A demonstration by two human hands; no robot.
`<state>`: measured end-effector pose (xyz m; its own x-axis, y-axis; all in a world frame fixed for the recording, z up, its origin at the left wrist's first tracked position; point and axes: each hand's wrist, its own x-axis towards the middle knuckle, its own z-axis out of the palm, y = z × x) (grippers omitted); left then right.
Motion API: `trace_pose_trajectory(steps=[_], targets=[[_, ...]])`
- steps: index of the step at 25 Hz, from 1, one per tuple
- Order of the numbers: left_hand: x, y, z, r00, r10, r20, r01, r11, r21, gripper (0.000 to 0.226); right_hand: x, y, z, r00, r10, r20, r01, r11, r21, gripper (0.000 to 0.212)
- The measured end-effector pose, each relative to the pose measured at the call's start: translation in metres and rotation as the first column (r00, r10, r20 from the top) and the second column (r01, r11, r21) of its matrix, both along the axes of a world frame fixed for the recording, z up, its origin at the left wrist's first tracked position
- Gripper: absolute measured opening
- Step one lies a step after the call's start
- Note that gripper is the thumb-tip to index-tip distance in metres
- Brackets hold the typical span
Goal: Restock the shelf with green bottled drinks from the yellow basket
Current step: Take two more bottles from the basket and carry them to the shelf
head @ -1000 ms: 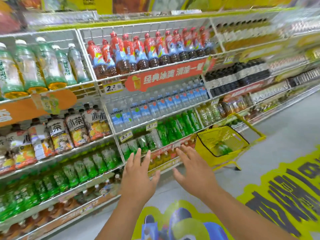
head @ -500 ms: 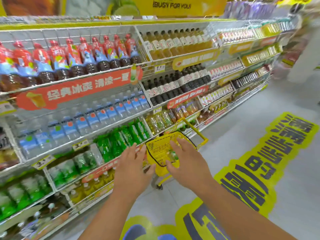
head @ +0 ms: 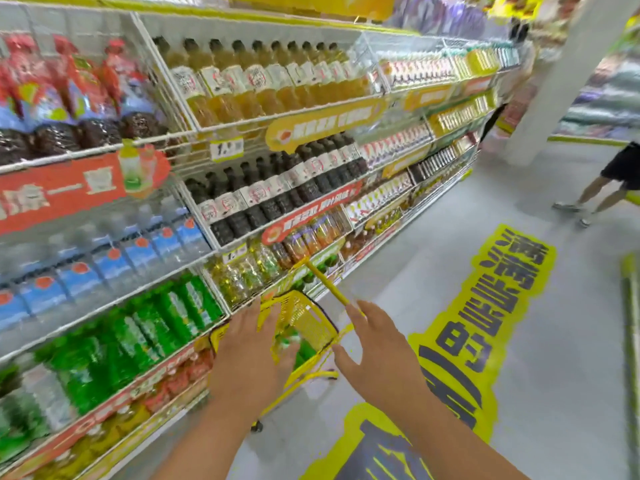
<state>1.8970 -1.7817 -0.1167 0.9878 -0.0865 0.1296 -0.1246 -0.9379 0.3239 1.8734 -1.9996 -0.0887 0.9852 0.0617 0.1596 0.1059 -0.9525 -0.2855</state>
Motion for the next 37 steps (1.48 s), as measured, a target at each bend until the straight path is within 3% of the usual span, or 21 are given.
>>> trace_pose_trajectory(steps=[5,11,13,18,24,30,37], targets=[[0.114,-0.024,-0.003,0.995,-0.086,-0.039,0.088,0.996,0.031,0.083,0.088,-0.021,-0.005,0.997,-0.052,-0.048,0.051,0.999,-0.017,0.069],[0.193,-0.048,0.007,0.998,-0.055,-0.043,0.055,0.998,-0.013,0.079,0.187,-0.046,0.005,0.998,-0.027,-0.064,0.025,0.999,-0.04,0.08],[0.222,-0.054,0.004,1.0,0.011,-0.023,-0.011,1.0,-0.029,0.079,0.234,-0.057,0.005,0.992,0.036,-0.118,-0.041,0.998,-0.038,0.079],[0.284,-0.076,-0.002,0.98,0.197,-0.004,-0.197,0.98,0.008,0.081,0.346,-0.074,-0.016,0.974,0.213,-0.072,-0.211,0.977,0.026,0.076],[0.327,-0.11,-0.026,0.884,0.467,-0.018,-0.465,0.883,0.057,0.079,0.435,-0.093,-0.063,0.887,0.448,-0.109,-0.448,0.894,0.027,0.079],[0.336,-0.136,-0.092,0.806,0.585,-0.091,-0.585,0.81,0.036,0.078,0.464,-0.088,-0.14,0.804,0.563,-0.191,-0.565,0.823,0.048,0.077],[0.331,-0.135,-0.239,0.726,0.618,-0.302,-0.655,0.755,-0.03,0.078,0.448,-0.064,-0.286,0.786,0.538,-0.306,-0.527,0.841,0.126,0.077]])
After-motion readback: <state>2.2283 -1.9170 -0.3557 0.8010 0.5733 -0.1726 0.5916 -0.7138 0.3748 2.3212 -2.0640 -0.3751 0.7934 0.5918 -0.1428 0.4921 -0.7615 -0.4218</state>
